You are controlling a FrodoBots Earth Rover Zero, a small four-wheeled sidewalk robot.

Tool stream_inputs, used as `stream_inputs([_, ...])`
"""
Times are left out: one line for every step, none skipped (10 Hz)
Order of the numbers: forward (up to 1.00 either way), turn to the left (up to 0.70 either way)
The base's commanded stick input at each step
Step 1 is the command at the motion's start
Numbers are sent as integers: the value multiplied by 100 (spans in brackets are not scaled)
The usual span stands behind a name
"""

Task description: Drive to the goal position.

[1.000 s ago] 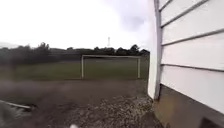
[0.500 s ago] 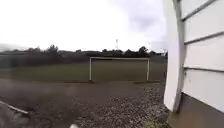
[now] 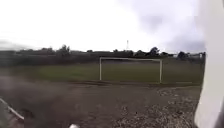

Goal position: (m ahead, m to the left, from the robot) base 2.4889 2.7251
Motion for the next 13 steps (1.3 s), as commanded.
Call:
stream_inputs([70, 35])
stream_inputs([70, 35])
stream_inputs([70, 33])
stream_inputs([70, 32])
stream_inputs([70, 32])
stream_inputs([70, 32])
stream_inputs([70, 32])
stream_inputs([70, 32])
stream_inputs([70, 31])
stream_inputs([70, 30])
stream_inputs([70, 30])
stream_inputs([70, 29])
stream_inputs([70, 28])
